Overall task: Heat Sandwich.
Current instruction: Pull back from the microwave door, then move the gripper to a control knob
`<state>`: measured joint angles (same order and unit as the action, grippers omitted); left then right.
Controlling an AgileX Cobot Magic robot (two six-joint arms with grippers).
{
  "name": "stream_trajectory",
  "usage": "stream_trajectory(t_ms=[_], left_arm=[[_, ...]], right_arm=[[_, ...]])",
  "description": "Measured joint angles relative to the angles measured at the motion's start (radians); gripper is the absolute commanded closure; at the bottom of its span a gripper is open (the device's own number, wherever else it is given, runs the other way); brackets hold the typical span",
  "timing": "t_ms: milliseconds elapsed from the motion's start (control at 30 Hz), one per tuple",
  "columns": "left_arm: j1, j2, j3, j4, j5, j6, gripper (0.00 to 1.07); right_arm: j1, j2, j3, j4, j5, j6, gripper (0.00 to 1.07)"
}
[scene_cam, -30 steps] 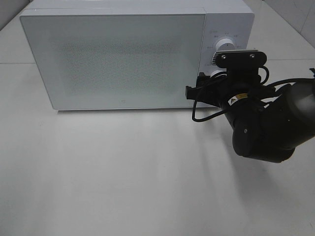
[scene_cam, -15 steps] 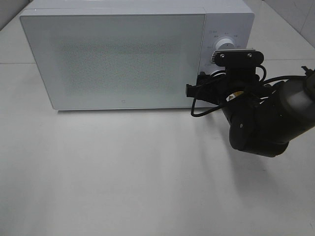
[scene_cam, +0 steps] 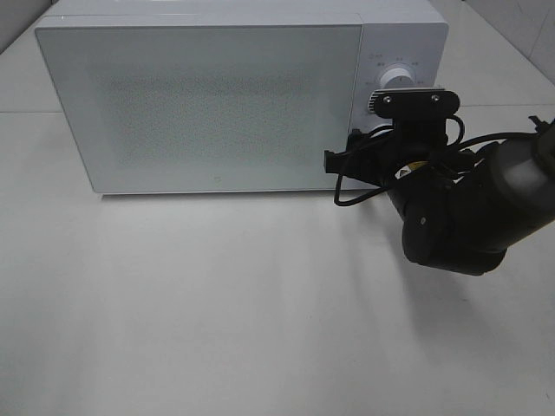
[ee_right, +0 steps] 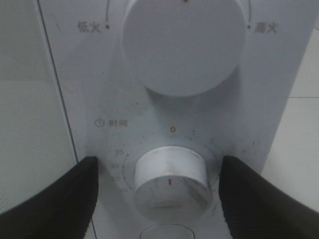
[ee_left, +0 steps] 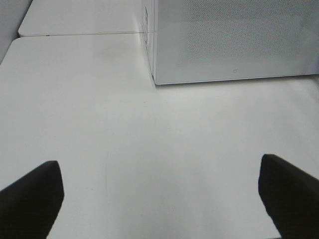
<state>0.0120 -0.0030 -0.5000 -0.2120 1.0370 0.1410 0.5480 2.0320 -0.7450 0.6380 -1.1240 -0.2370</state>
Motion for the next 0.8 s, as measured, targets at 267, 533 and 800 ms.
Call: stream_trajectory(t_ms=[267,533,800], left_arm=[[0.000,0.000,0.000,0.000,0.000,0.000,0.03],[0.000,0.000,0.000,0.000,0.000,0.000,0.03],[0.000,0.000,0.000,0.000,0.000,0.000,0.03]], right_arm=[[0.000,0.000,0.004,0.012,0.003,0.000,0.73],[0.000,0.000,0.009,0.013,-0.009,0.001,1.00],[0.000,0.004,0.010,0.010,-0.019,0.002,1.00]])
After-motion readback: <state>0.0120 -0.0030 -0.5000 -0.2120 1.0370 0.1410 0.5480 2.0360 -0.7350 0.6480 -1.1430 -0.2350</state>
